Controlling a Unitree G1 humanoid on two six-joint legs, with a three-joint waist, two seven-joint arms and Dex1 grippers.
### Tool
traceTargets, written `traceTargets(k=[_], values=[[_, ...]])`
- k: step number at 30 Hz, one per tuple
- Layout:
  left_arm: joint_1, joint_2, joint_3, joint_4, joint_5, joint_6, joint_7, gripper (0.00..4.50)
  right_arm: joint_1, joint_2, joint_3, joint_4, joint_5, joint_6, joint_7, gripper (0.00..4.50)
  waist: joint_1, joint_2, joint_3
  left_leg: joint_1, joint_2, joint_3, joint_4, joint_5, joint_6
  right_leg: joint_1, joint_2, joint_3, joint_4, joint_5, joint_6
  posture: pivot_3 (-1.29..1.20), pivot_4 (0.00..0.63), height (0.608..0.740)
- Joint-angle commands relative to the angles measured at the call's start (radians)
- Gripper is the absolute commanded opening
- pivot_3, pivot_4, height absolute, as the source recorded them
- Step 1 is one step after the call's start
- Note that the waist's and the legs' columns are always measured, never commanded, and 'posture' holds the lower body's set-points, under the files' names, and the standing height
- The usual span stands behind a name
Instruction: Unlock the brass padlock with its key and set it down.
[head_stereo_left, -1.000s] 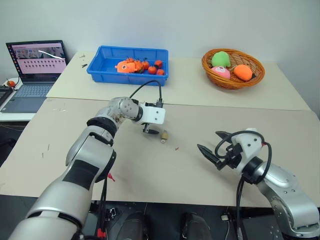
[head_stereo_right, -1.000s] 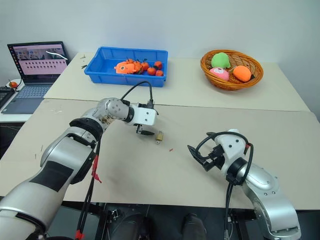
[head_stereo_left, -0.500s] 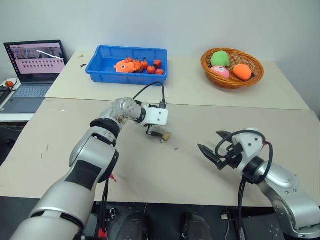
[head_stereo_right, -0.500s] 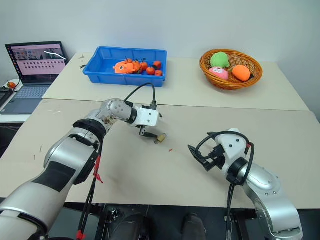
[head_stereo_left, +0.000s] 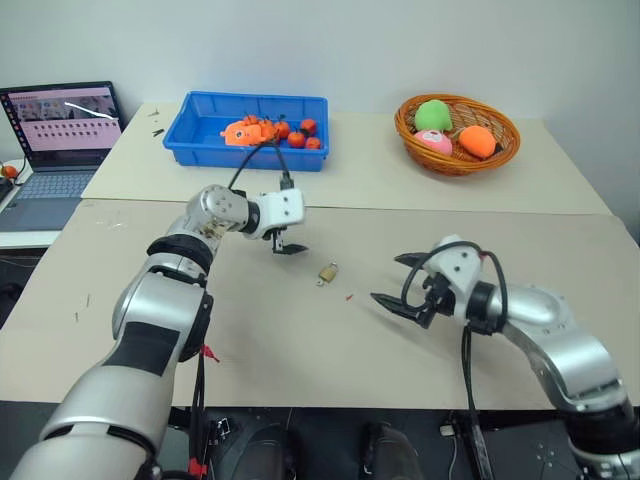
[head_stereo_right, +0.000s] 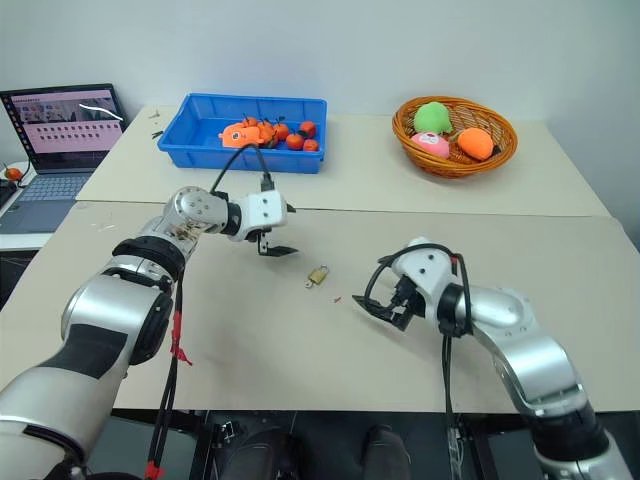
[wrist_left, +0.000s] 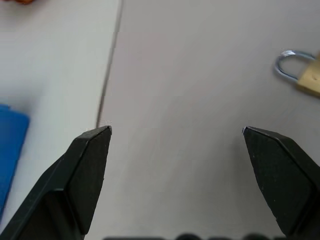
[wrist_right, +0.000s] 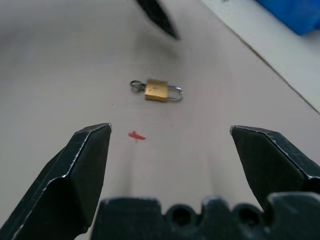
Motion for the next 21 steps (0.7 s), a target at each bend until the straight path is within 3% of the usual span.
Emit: traceTargets(k=[1,4,6,9,12,16,21], values=[[0.049,0.000,0.121,-0.067,-0.159,0.103,-0.094,4.46,-0.105,-0.075,0.062,0.167,-0.060,-0.159,0.221,4.50,-0.002,0.000,0.000,0.000,-0.001,0.000,0.000,0.000,0.000,0.000,-0.001,0.000,0.000,0.000,0.001,0.00,0.150,0.692],[0.174,-0.015,0.173,-0.239,-0.274,0.264,-0.178,4.46,-0.204,-0.088,0.123,0.302,-0.114,-0.279,0.358,4.50,-0.006,0.000,0.000,0.000,-0.001,0.000,0.000,0.000,0.000,0.000,0.000,-0.001,0.000,-0.001,0.001,0.00,0.150,0.692],[0.379,-0.026,0.173,-0.573,-0.369,0.461,-0.206,4.46,-0.277,-0.073,0.185,0.406,-0.185,-0.404,0.433,4.50,-0.023,0.001,0.000,0.001,-0.001,0.001,-0.001,0.000,-0.001,0.000,-0.001,0.000,0.000,-0.001,0.001,0.00,0.150,0.692],[0.649,-0.034,0.160,-1.052,-0.466,0.743,-0.122,4.46,-0.357,-0.009,0.244,0.524,-0.255,-0.549,0.465,4.50,-0.039,0.001,0.001,0.001,0.000,0.000,-0.001,0.000,-0.001,0.001,0.000,0.001,-0.001,-0.001,0.001,0.00,0.150,0.692],[0.876,-0.034,0.165,-1.415,-0.533,0.939,-0.013,4.46,-0.441,0.062,0.301,0.668,-0.403,-0.819,0.383,4.50,-0.047,0.002,0.002,0.002,0.001,0.000,-0.001,0.001,-0.003,0.001,0.001,0.000,0.000,-0.001,0.001,0.00,0.150,0.692],[1.021,0.001,0.210,-1.648,-0.595,1.063,0.081,4.46,-0.490,0.116,0.286,0.747,-0.383,-0.976,0.405,4.50,-0.027,0.006,0.004,0.007,0.002,0.000,-0.001,0.003,-0.006,0.004,0.000,0.001,-0.002,-0.001,0.000,0.00,0.150,0.692],[1.112,0.079,0.236,-1.741,-0.626,1.088,0.119,4.46,-0.556,0.156,0.284,0.815,-0.368,-1.101,0.437,4.50,-0.018,0.009,0.006,0.017,0.002,-0.001,-0.001,0.003,-0.007,0.012,0.000,0.002,-0.002,-0.002,-0.002,0.00,0.150,0.692]])
